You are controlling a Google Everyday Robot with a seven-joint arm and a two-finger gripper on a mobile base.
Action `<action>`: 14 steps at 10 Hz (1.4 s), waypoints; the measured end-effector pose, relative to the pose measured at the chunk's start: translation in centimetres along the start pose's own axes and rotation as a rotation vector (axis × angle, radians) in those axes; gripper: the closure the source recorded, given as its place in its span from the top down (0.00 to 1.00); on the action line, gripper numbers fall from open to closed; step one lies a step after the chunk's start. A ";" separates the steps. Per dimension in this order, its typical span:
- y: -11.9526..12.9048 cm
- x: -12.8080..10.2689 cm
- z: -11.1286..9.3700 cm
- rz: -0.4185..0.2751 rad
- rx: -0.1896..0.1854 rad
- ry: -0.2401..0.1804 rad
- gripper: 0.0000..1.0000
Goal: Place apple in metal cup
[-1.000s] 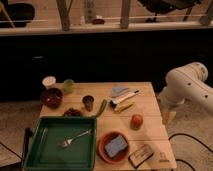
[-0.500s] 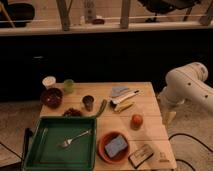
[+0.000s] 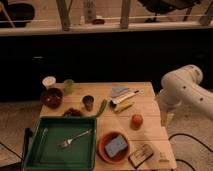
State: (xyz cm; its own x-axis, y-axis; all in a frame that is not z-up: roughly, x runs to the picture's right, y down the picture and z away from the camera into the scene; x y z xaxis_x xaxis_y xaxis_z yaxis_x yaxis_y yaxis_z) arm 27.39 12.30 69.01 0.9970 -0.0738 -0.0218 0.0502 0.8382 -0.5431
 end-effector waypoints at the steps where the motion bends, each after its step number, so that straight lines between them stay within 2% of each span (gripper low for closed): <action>1: 0.1 -0.3 0.2 -0.024 -0.002 0.003 0.80; 2: 0.3 -0.2 0.3 -0.025 -0.001 0.005 0.80; 4: 0.3 -0.8 1.7 -0.070 0.002 -0.001 0.80; 11: -0.2 -2.2 4.5 -0.202 0.009 -0.020 0.80; 14: -0.4 -2.3 5.3 -0.237 0.010 -0.030 0.80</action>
State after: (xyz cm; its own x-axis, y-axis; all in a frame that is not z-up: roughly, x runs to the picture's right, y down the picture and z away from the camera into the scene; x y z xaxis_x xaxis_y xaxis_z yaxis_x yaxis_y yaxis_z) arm 25.41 15.03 73.71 0.9586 -0.2532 0.1304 0.2835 0.8046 -0.5217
